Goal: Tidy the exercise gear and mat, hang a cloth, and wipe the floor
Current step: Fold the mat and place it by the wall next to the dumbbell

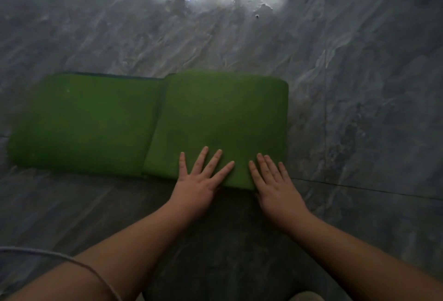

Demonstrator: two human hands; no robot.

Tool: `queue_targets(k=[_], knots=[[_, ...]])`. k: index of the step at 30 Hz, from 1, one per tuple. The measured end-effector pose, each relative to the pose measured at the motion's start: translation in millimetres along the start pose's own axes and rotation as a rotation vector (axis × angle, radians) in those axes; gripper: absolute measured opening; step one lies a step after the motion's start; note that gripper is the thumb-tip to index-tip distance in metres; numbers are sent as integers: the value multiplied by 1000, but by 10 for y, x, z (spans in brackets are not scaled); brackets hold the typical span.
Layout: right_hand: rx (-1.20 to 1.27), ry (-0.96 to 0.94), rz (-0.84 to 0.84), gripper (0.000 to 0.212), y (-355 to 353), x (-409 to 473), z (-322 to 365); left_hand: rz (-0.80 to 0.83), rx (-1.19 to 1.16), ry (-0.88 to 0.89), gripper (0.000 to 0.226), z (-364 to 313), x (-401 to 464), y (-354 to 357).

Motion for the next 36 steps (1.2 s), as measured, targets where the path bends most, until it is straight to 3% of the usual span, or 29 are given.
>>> queue_targets(k=[5, 7, 11, 16, 19, 21, 22, 29, 36], knots=[[-7, -6, 19, 81, 80, 29, -43, 44, -36, -41, 71, 17, 84, 102], [-17, -6, 7, 81, 68, 19, -54, -10, -26, -20, 69, 28, 55, 35], [-20, -4, -44, 75, -13, -10, -71, -107, 21, -89, 77, 466, -107, 21], [57, -17, 21, 76, 7, 14, -25, -57, -17, -173, 77, 834, -218, 192], [433, 69, -108, 67, -274, 24, -197, -8, -12, -185, 78, 812, -180, 226], [680, 277, -339, 52, -471, -78, -470, -12, -22, -187, 79, 810, -184, 217], [770, 390, -376, 53, -460, -132, -553, -12, -30, -185, 80, 818, -189, 219], [1100, 740, -118, 70, -96, -124, -700, 41, -34, -169, 80, 811, -186, 199], [1255, 775, 19, 74, -9, -59, -743, 30, -45, -182, 79, 806, -199, 207]])
Point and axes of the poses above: each hand's wrist, its own x-axis towards the middle knuckle, its own y-axis out of the palm, z = x × y, the point moved 10 cm from there along x, towards the middle knuckle, and after that the axes turned 3 degrees about z, right-handed, at the moved point
